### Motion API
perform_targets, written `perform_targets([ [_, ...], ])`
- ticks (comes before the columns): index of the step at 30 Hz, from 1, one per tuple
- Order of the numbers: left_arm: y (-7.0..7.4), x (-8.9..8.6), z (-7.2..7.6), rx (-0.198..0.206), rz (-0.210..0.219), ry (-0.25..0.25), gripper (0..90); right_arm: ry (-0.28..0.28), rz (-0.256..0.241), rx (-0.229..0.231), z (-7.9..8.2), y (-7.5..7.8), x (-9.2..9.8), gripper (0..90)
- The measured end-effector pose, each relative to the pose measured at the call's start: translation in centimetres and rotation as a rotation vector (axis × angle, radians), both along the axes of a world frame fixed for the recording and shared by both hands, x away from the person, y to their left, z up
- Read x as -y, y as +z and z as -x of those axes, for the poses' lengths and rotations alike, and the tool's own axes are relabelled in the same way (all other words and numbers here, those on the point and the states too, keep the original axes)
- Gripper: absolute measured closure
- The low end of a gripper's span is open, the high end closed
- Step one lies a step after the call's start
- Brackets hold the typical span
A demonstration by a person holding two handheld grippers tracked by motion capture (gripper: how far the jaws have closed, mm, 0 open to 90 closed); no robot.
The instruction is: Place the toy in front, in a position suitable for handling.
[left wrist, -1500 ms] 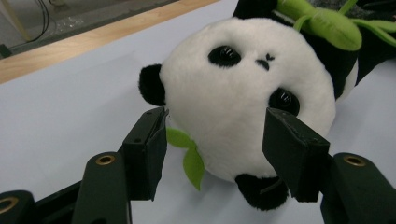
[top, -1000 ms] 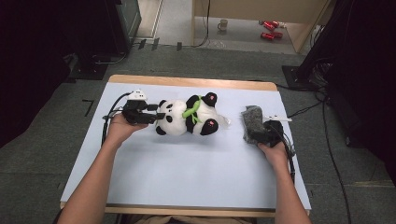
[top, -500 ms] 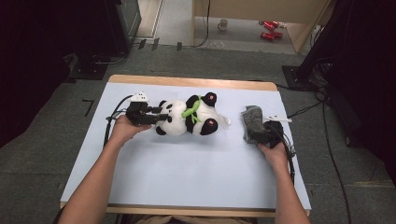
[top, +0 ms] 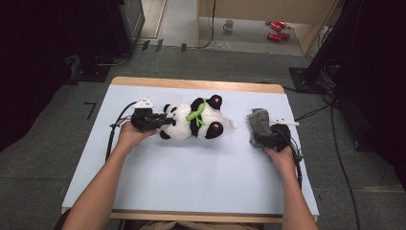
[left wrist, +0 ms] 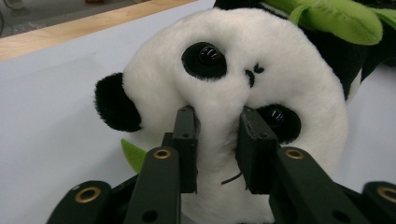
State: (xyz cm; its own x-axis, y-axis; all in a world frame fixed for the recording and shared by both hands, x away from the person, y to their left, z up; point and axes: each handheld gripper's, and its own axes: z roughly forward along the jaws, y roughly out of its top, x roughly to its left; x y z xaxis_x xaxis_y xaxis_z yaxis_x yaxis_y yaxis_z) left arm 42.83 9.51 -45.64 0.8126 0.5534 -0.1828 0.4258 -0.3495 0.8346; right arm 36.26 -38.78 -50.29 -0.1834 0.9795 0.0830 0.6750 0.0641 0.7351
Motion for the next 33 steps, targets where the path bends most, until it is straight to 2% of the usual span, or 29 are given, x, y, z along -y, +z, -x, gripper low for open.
perform_targets([
  [5,0.6,-0.3,0.2,-0.019,0.013,0.015,80.5,0.0,0.0,-0.001,0.0,0.0,0.0,11.6],
  [8,1.3,-0.2,0.6,-0.027,0.003,0.013,83.7,0.0,-0.001,-0.001,0.0,0.0,0.0,11.6],
  [11,1.7,-0.1,1.1,-0.049,0.008,-0.002,85.4,-0.001,-0.001,-0.001,0.0,0.0,0.0,11.6],
  [20,3.5,0.4,3.4,-0.044,0.014,-0.071,86.7,-0.001,-0.003,-0.002,0.0,0.0,0.0,11.7],
  [30,4.1,0.1,5.8,-0.059,0.026,-0.115,86.9,-0.007,-0.018,-0.015,-0.1,0.2,0.2,13.1],
  [33,4.1,-0.5,6.3,-0.068,0.048,-0.129,86.9,-0.011,-0.03,-0.026,0.0,0.4,0.3,14.5],
])
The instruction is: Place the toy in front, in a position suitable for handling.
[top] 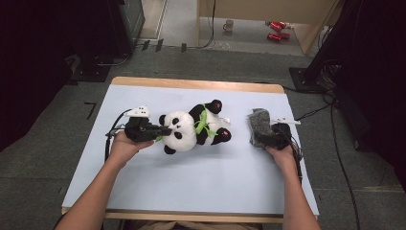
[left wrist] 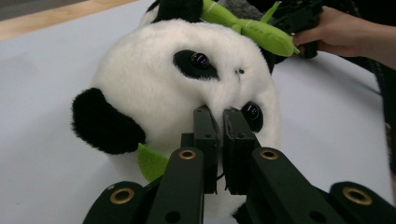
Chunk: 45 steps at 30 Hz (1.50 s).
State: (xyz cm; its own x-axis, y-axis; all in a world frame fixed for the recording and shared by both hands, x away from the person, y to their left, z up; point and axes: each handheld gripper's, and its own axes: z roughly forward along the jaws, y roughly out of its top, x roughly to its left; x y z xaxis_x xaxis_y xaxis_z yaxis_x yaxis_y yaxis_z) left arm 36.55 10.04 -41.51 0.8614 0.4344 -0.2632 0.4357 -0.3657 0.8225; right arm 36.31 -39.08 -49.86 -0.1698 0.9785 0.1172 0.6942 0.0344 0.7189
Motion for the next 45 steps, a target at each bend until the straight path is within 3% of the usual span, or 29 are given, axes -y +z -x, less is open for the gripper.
perform_targets([
  [7,0.1,-1.0,1.1,-0.011,0.04,-0.067,87.1,-0.024,-0.017,0.019,0.2,0.6,0.6,15.2],
  [9,0.1,-1.3,1.2,-0.032,0.065,-0.093,87.2,-0.026,-0.02,0.022,0.2,0.7,0.7,15.3],
  [14,-0.1,-2.2,1.3,-0.018,0.011,-0.055,87.0,-0.019,-0.021,0.029,0.3,0.9,0.6,15.9],
  [18,-0.5,-2.6,1.1,-0.022,-0.003,-0.002,86.6,-0.017,-0.025,0.046,0.4,1.3,0.4,16.2],
  [22,-0.8,-2.7,1.0,-0.005,-0.052,0.032,85.5,-0.015,-0.009,0.028,0.0,1.9,0.1,16.7],
  [25,-1.1,-2.9,0.9,-0.014,-0.064,0.051,84.5,-0.016,0.006,0.026,-0.3,1.9,-0.1,18.2],
  [31,-1.7,-3.3,1.0,-0.02,-0.075,0.077,82.7,-0.031,0.02,0.017,-0.9,1.4,-0.1,23.2],
  [40,-2.1,-3.6,1.2,-0.019,-0.059,0.111,79.8,-0.023,-0.032,-0.024,-1.4,0.4,0.1,29.8],
  [45,-2.3,-3.8,1.2,-0.02,-0.047,0.124,78.4,0.014,-0.016,-0.022,-1.4,0.5,-0.4,45.1],
])
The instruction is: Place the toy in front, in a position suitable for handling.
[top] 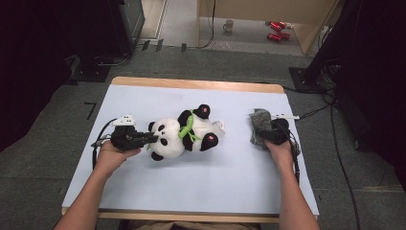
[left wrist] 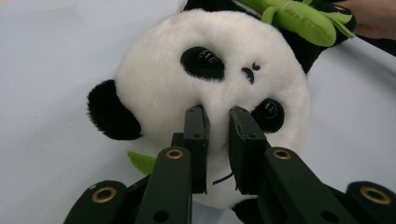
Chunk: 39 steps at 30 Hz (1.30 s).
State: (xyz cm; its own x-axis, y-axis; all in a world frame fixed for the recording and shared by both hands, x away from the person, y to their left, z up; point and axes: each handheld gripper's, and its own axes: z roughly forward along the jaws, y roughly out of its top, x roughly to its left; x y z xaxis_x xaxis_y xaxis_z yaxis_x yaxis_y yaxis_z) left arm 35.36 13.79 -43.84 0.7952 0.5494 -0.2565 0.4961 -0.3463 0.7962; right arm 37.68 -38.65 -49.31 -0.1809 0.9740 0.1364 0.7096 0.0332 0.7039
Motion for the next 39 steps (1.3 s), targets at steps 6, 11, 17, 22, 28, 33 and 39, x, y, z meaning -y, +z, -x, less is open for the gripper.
perform_targets([
  [6,-0.1,0.0,0.0,0.005,0.002,0.006,77.5,0.004,-0.012,-0.015,0.1,0.2,-0.2,59.7],
  [11,-0.1,0.0,0.0,0.011,0.003,0.011,77.0,-0.005,0.002,-0.054,0.0,1.0,-0.7,71.3],
  [17,-0.1,0.0,0.0,0.016,0.002,0.013,76.7,-0.003,-0.016,-0.05,0.1,2.1,-0.8,73.6],
  [22,0.0,0.2,0.1,0.015,0.004,0.02,77.6,-0.008,-0.041,-0.034,0.2,3.2,-0.8,74.0],
  [28,0.2,0.5,0.2,0.025,0.003,0.012,78.8,0.019,-0.052,-0.006,0.5,4.6,-1.6,74.9],
  [33,0.0,0.9,0.2,0.034,-0.009,0.0,78.9,0.048,-0.065,0.005,0.6,5.4,-2.5,74.7],
  [39,0.0,0.9,0.1,0.036,-0.001,0.002,78.9,0.094,-0.101,-0.013,0.4,6.4,-3.2,75.0],
])
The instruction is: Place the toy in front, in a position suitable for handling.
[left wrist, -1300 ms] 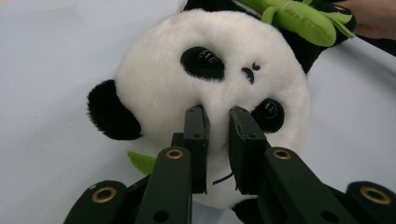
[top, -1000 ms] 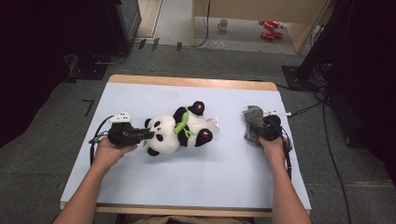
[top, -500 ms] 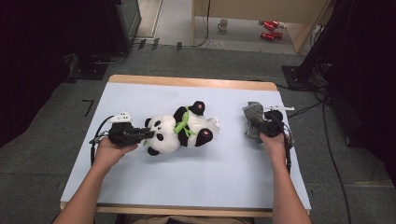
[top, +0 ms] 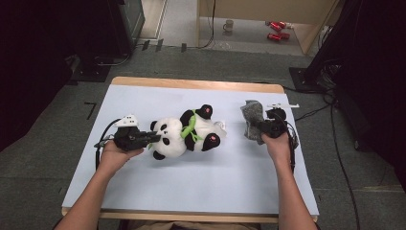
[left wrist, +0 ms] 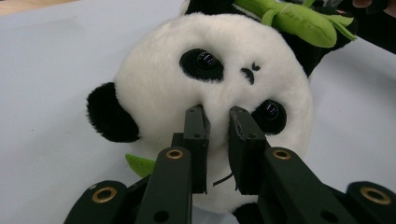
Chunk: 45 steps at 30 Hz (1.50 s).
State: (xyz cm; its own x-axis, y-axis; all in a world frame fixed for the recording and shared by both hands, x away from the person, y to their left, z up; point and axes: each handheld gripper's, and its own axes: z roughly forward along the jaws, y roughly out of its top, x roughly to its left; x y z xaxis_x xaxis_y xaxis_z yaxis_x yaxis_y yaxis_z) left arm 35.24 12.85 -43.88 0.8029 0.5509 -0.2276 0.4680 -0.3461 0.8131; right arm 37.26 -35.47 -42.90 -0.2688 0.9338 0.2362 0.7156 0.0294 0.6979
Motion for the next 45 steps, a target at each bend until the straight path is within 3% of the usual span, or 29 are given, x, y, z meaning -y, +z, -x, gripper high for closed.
perform_targets([
  [3,0.0,0.0,0.0,0.001,0.002,0.0,78.9,0.024,0.008,0.016,0.2,0.4,-0.5,75.0],
  [15,-0.1,0.4,-0.3,0.008,0.007,0.0,79.0,0.045,-0.007,-0.002,0.7,2.1,-2.1,75.0],
  [30,-0.2,0.4,-0.3,0.011,0.002,0.003,78.9,0.152,-0.009,0.069,1.5,4.7,-5.1,75.0],
  [35,-0.2,0.3,-0.2,0.012,0.0,0.008,78.5,0.198,0.011,0.07,1.3,5.5,-6.4,74.9],
  [45,-0.2,0.3,-0.1,0.008,-0.001,0.023,76.1,0.259,-0.014,0.063,1.0,6.6,-8.5,74.7],
])
